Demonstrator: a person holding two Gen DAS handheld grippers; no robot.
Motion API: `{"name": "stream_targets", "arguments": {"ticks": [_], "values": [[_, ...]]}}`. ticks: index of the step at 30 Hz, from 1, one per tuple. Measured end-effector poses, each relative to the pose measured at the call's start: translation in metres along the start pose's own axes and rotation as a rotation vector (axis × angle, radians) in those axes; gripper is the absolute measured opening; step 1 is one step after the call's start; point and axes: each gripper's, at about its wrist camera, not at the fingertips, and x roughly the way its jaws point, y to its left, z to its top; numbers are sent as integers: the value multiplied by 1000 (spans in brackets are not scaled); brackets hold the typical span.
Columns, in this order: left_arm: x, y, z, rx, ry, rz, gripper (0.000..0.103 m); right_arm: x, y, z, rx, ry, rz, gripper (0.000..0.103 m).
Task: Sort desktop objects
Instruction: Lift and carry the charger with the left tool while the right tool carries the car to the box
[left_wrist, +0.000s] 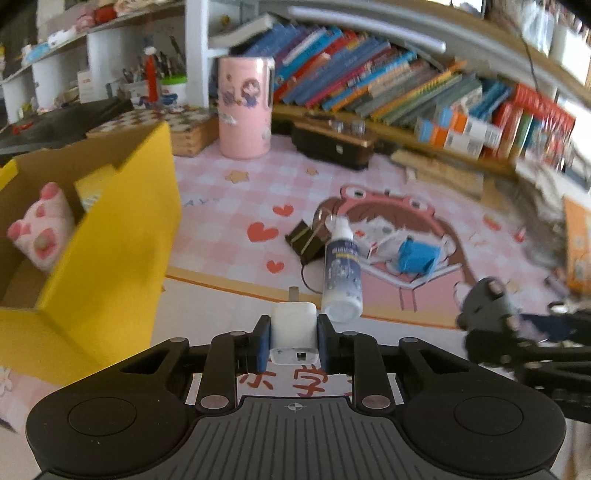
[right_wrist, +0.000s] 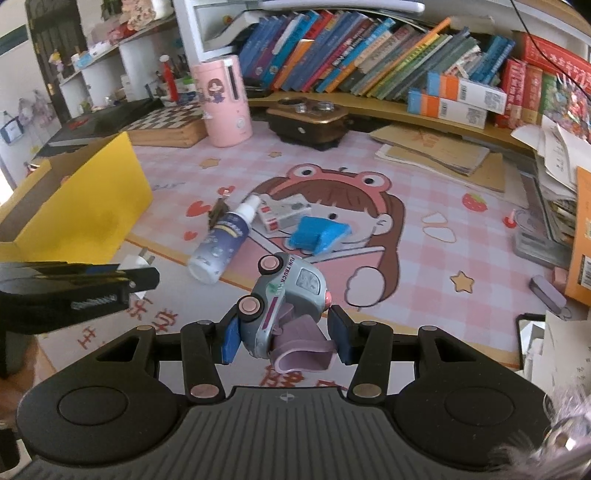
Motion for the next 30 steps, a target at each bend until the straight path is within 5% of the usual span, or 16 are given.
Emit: {"name": "stream_targets", "arguments": {"ticks": [9,30], "values": [[-52,16,-9,-57,-61,-49,24,-20,28,-2,-24,-19,34,46],[-111,71,-58,-50,-68,-114,24,-52,114,-42,-16,-3,26,46]]}}
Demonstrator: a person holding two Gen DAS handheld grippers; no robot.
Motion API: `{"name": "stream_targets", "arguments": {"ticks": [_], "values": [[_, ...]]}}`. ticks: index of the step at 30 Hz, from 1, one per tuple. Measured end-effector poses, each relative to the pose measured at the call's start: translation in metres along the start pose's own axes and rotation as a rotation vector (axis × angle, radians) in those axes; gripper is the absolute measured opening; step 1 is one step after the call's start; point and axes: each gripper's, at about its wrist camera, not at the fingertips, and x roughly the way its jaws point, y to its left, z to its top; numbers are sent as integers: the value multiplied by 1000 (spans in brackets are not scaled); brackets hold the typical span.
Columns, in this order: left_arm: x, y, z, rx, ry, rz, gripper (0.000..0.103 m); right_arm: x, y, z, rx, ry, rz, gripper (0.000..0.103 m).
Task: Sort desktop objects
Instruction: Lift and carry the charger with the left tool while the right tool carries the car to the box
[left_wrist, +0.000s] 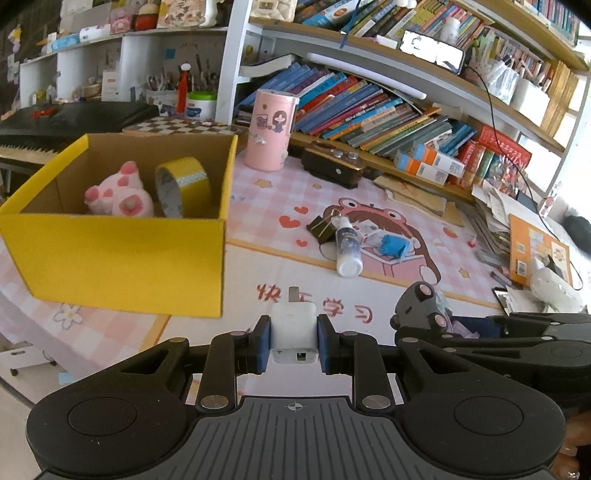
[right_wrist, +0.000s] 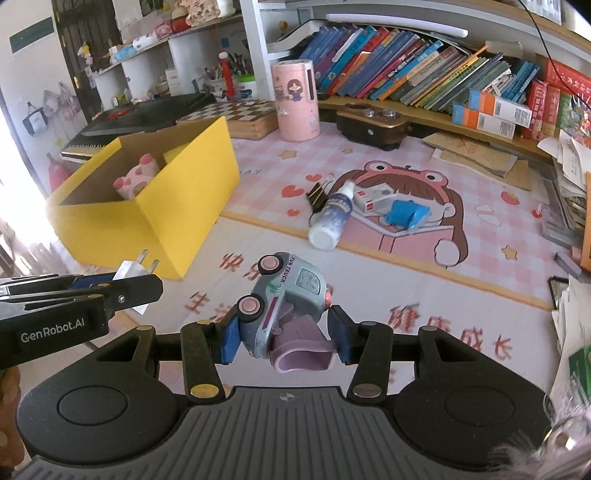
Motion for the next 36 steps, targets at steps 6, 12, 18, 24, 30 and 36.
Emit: {"name": "stream_targets", "arguments": {"ticks": [6,12,18,24,30,36], "values": [[-22,20,-14,-8,7,-14,24,-9,29,-16,5,18,-2,46],[-43,40,-26,-4,13,-22,24,-19,58,-32,12,17,-3,46],[-61,58,-39,7,25,-31,24,-27,84,-49,30,22,-6,46],[-77,74,-53,13,38,-34,24,-33,108,-66,42,29,-6,46],[-93,89,-66,1,39,-28,24,-37,131,-79,37,38,8,46],[-107,107,-75,-35,31,-4,24,-35,152,-84,7,57,40,46]]}}
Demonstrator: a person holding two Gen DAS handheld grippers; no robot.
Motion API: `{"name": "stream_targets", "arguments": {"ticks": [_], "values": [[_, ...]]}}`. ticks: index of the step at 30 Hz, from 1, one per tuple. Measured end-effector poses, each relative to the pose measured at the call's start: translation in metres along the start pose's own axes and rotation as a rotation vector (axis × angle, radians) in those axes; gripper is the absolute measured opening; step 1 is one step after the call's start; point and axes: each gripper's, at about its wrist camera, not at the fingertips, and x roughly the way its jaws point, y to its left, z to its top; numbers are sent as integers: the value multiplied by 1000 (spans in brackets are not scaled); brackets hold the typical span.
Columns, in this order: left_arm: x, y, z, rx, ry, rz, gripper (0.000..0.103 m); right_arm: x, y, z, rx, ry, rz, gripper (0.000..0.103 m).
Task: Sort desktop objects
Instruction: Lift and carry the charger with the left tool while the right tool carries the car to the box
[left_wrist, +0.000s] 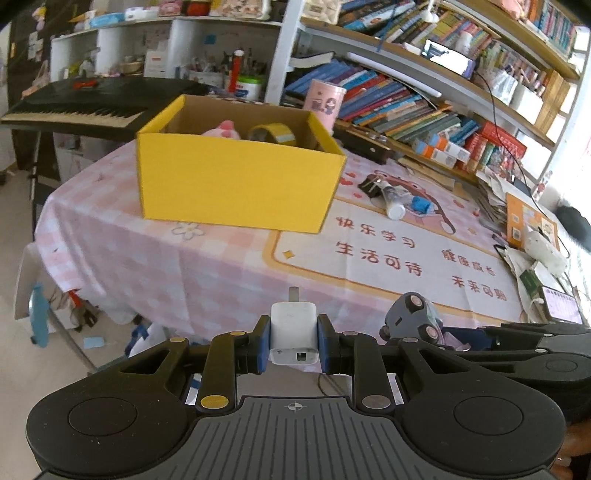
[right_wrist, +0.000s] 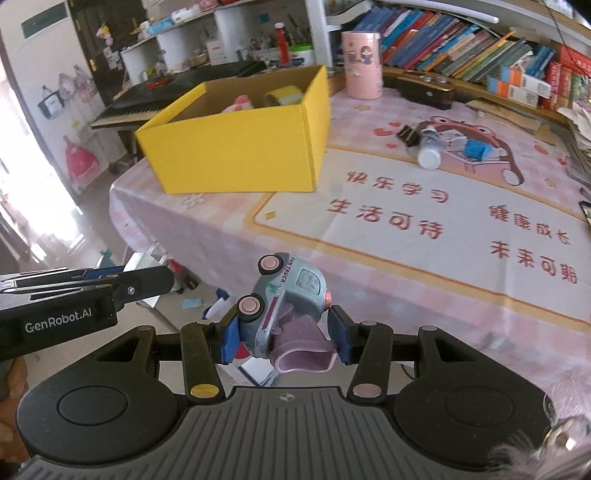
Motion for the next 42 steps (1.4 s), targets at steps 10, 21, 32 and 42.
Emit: {"name": "stream_targets", "arguments": {"ticks": [10,21,32,42], "values": [[-13,22,-7,-49,-21,34,24,6,27,-1,-64,17,44,46],[-19,34,-5,-55,-45,41,24,11,41,5,-88,9,56,46],[-23,42,0,-60,-66,29,24,11,51,8,-102,7,52,46],[-28,53,2,-90,-80,54,24,16,61,18,-140,10,73,46]]}}
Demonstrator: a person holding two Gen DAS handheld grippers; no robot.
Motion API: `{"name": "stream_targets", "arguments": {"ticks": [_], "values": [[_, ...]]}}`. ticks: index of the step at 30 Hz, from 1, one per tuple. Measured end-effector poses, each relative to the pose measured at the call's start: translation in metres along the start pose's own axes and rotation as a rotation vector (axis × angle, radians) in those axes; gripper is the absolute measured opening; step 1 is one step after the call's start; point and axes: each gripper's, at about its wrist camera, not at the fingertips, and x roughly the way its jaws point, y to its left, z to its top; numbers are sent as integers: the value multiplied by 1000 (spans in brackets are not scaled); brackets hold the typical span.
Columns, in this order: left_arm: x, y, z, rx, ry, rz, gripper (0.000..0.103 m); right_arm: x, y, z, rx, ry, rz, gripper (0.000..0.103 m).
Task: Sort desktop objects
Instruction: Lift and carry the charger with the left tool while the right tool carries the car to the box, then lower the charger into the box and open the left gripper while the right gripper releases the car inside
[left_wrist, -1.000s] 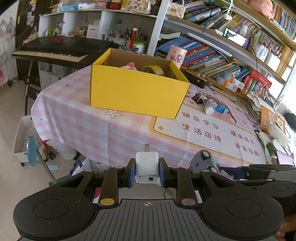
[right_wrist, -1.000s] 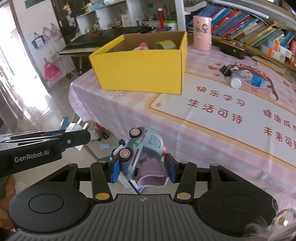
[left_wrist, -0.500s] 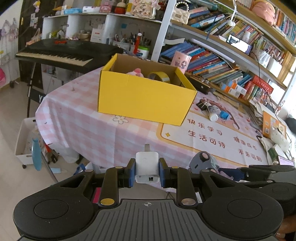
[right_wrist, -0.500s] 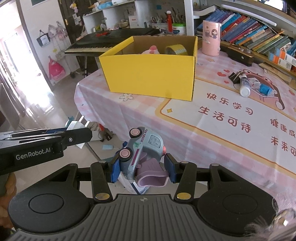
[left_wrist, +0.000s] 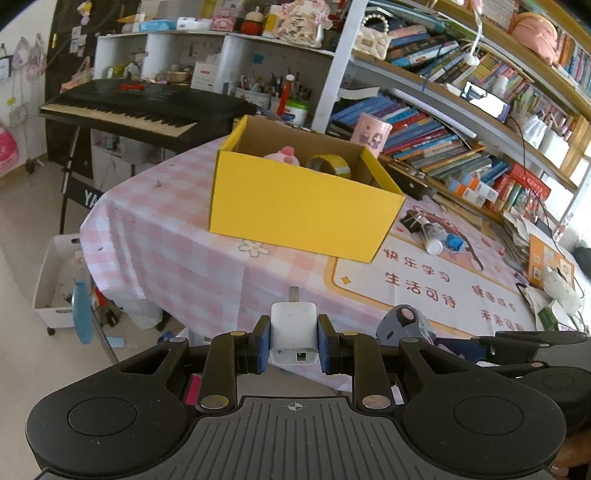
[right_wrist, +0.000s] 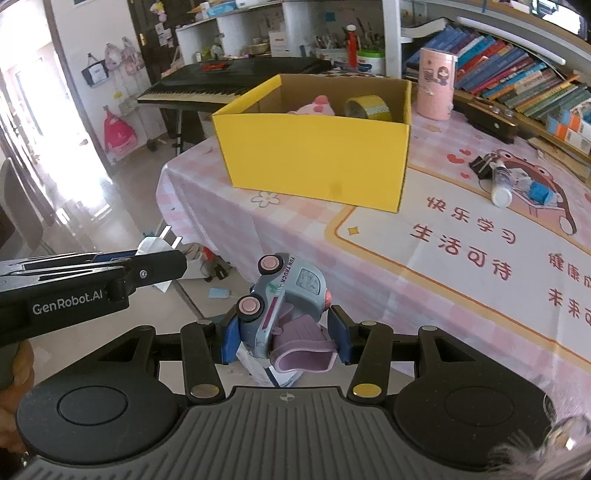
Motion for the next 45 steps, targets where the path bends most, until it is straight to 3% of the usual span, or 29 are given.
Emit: {"name": "stream_targets", "arguments": {"ticks": [11,27,36,45], "values": [[5,-1,3,-4,5,13,24,6,-2,5,-5,4,12,46],[40,-8,31,3,14,44,24,31,-27,38,-20,9,51,46],[57,-10,60,7,-18,71,24,35,-41,75,-66,-66,95,46],[64,-22,114,16,-142,85,24,24,-63,139,-64,-205,160,46]]}}
